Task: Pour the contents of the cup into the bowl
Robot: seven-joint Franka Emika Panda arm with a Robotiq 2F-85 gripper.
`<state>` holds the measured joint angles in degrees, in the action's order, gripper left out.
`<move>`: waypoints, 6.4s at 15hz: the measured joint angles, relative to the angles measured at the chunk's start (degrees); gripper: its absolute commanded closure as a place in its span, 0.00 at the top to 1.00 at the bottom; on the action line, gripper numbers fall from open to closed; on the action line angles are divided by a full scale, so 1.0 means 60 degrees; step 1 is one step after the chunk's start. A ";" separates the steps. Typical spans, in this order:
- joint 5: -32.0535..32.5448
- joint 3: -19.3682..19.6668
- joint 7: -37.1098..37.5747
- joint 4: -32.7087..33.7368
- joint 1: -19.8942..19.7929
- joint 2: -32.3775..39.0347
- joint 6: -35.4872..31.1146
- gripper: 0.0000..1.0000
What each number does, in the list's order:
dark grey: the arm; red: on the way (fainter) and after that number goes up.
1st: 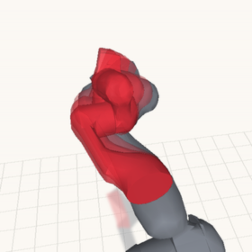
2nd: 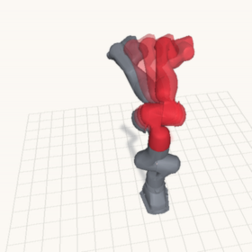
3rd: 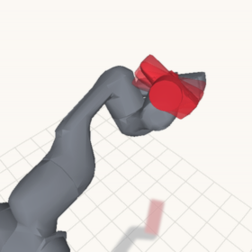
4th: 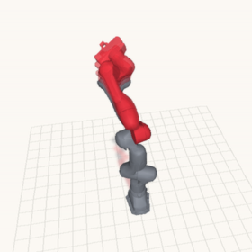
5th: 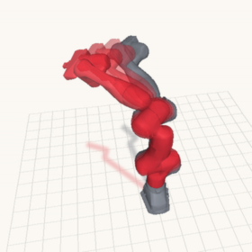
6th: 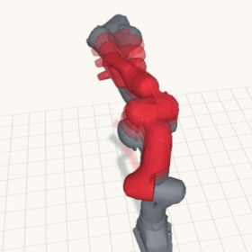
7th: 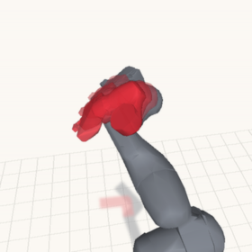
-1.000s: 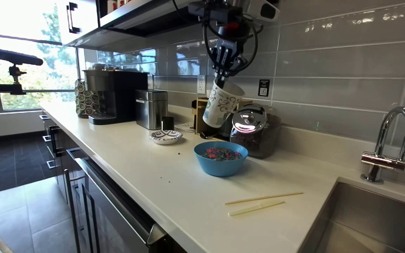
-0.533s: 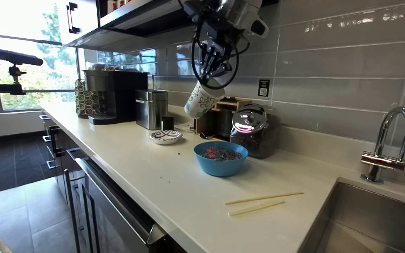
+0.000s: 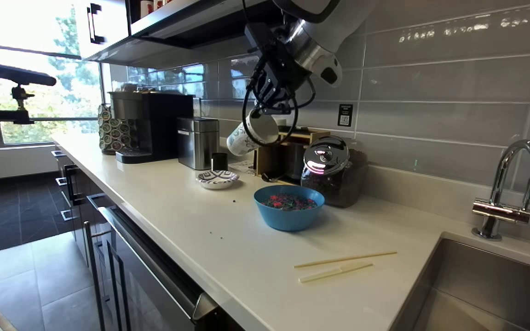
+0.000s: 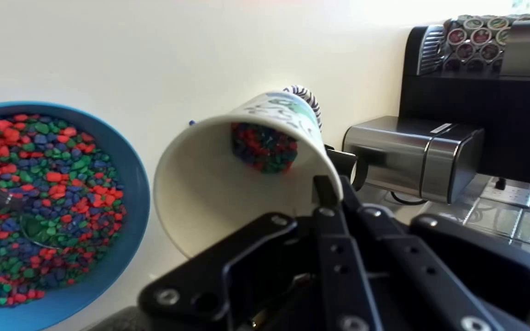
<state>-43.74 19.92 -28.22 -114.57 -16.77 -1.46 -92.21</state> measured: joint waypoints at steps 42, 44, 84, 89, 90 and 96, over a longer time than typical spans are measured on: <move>-0.5632 0.0107 -0.1520 0.1073 -0.1927 0.3892 0.3940 0.00; -0.5839 0.0107 -0.1509 0.1153 -0.2007 0.4047 0.4232 0.00; -0.7465 -0.0093 -0.1303 0.1622 -0.2615 0.5589 0.5656 0.00; -0.7666 -0.0114 -0.1171 0.1622 -0.2657 0.5752 0.5955 0.00; -0.7666 -0.0111 -0.1081 0.1622 -0.2654 0.5750 0.5955 0.00; -0.6326 0.0362 -0.0965 0.1739 -0.2281 0.4460 0.5702 0.00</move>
<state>-81.70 22.10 -34.01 -104.14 -30.46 25.30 -58.00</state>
